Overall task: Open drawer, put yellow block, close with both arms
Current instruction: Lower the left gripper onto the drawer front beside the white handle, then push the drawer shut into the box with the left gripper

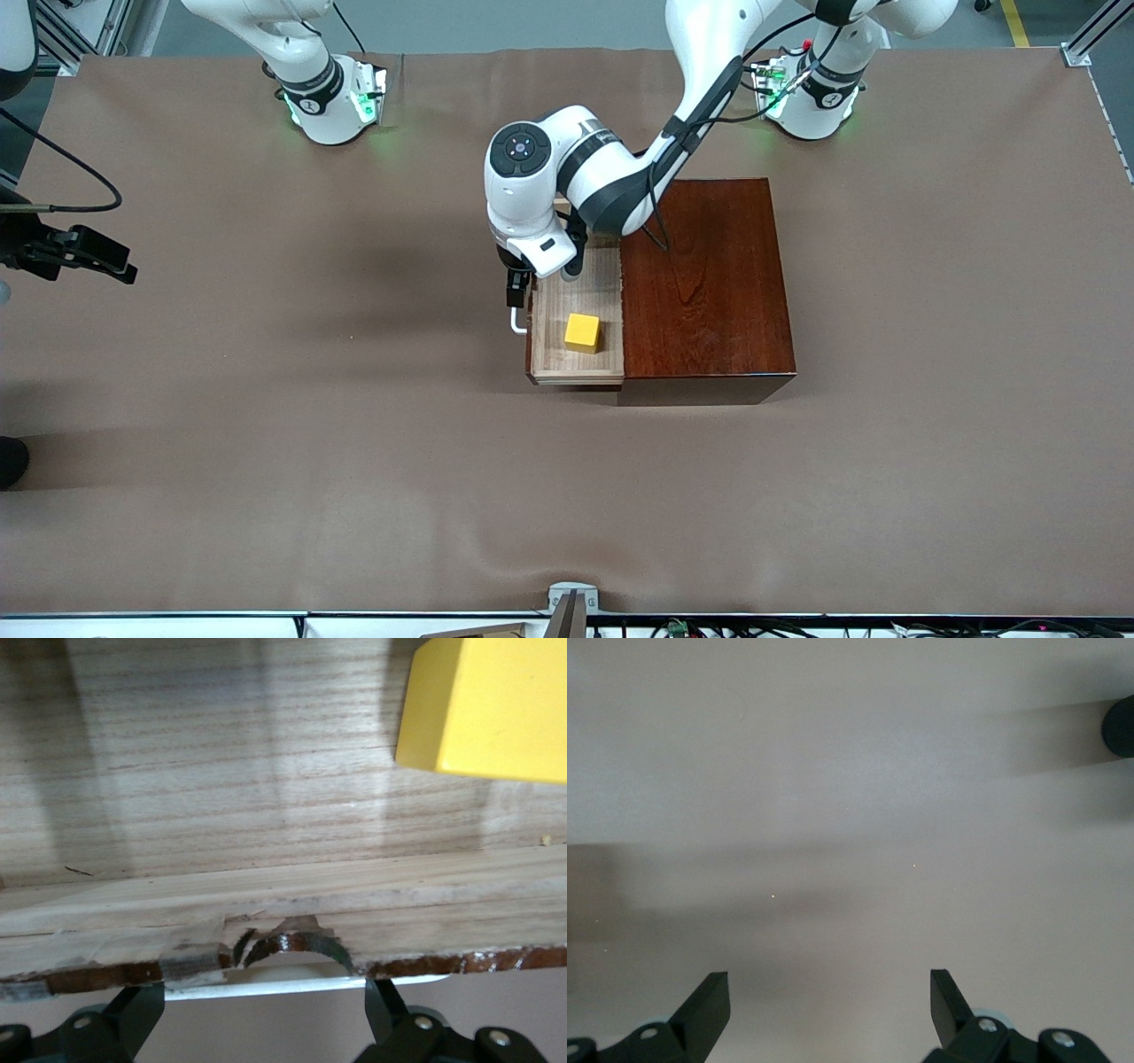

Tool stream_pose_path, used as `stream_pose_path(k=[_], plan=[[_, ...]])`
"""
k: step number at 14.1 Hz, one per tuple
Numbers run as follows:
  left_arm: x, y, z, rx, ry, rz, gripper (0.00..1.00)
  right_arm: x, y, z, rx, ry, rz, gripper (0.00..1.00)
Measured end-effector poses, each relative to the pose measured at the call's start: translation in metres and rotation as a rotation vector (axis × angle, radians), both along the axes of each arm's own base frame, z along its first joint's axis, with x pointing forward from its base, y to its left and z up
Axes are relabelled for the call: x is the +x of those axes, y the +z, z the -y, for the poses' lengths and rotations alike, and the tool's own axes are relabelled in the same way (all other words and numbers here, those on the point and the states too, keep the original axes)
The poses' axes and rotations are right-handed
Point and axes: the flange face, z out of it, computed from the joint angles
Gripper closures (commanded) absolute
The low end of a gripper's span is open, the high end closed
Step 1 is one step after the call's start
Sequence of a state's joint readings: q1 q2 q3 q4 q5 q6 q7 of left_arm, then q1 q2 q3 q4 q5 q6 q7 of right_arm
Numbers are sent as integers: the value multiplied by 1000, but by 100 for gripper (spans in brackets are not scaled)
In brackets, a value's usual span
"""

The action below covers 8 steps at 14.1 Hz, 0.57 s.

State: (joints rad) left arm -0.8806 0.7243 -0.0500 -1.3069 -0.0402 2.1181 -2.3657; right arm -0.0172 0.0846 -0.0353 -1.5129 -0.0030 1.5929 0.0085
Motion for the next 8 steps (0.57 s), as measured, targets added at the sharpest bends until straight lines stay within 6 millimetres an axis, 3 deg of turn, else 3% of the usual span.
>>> stream_pose_path(k=[5,8], plan=[[5,3,-6,22,26,-34,0,1,0,0,0,0,5,0],[18,4,-25,74,51,-75,0,1,0,0,0,0,5,0]])
